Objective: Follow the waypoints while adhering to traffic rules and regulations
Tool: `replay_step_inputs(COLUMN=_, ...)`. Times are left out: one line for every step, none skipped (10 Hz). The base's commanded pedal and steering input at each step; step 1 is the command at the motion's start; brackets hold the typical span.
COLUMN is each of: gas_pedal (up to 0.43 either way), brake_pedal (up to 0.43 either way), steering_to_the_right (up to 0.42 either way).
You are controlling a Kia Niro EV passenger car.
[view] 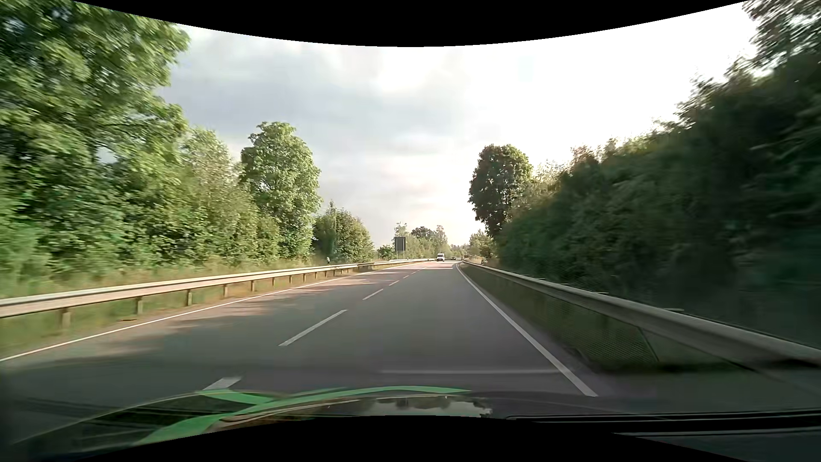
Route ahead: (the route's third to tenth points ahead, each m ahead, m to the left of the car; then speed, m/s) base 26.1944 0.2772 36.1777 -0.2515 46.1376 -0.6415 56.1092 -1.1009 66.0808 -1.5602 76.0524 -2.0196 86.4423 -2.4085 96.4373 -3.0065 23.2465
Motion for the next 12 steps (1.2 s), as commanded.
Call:
replay_step_inputs(gas_pedal=0.209, brake_pedal=0.0, steering_to_the_right=0.002)
replay_step_inputs(gas_pedal=0.209, brake_pedal=0.0, steering_to_the_right=0.002)
replay_step_inputs(gas_pedal=0.209, brake_pedal=0.0, steering_to_the_right=0.002)
replay_step_inputs(gas_pedal=0.209, brake_pedal=0.0, steering_to_the_right=0.003)
replay_step_inputs(gas_pedal=0.22, brake_pedal=0.0, steering_to_the_right=0.003)
replay_step_inputs(gas_pedal=0.22, brake_pedal=0.0, steering_to_the_right=0.003)
replay_step_inputs(gas_pedal=0.24, brake_pedal=0.0, steering_to_the_right=0.003)
replay_step_inputs(gas_pedal=0.248, brake_pedal=0.0, steering_to_the_right=0.003)
replay_step_inputs(gas_pedal=0.26, brake_pedal=0.0, steering_to_the_right=0.003)
replay_step_inputs(gas_pedal=0.268, brake_pedal=0.0, steering_to_the_right=0.004)
replay_step_inputs(gas_pedal=0.28, brake_pedal=0.0, steering_to_the_right=0.004)
replay_step_inputs(gas_pedal=0.28, brake_pedal=0.0, steering_to_the_right=0.004)
